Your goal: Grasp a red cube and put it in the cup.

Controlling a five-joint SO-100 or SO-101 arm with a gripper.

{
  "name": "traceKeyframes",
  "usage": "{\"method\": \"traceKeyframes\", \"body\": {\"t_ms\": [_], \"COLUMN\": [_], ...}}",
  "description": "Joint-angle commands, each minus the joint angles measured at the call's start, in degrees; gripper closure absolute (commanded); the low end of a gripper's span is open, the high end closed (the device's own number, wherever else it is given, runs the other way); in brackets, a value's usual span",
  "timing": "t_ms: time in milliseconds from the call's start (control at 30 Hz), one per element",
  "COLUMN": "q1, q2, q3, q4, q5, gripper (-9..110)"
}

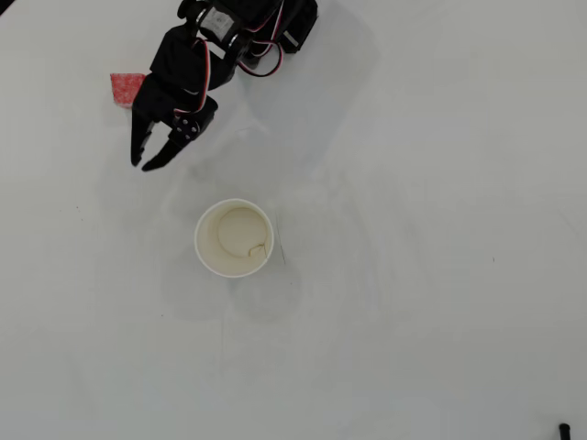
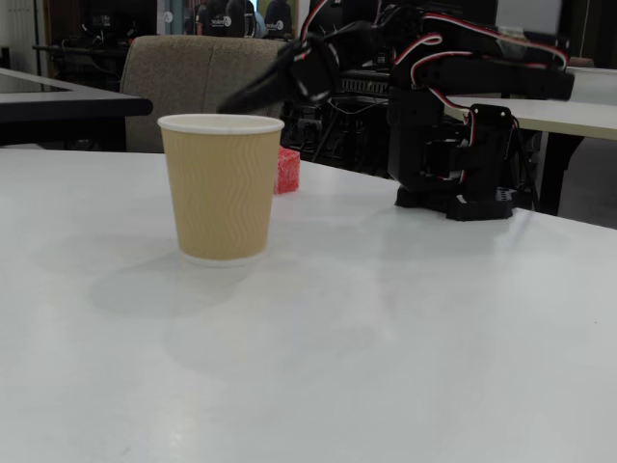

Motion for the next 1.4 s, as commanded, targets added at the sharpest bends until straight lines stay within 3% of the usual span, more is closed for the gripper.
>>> {"method": "traceKeyframes", "body": {"t_ms": [0, 233, 700, 1367], "q1": [1.67, 2.90, 3.87, 15.47], "q2": [-6.33, -16.70, -23.91, -33.75], "q3": [-3.34, -12.92, -21.88, -29.71], "q4": [0.97, 7.21, 7.12, 11.60], "q5": [-0.70, 0.26, 2.72, 2.46], "gripper": [101, 101, 101, 101]}}
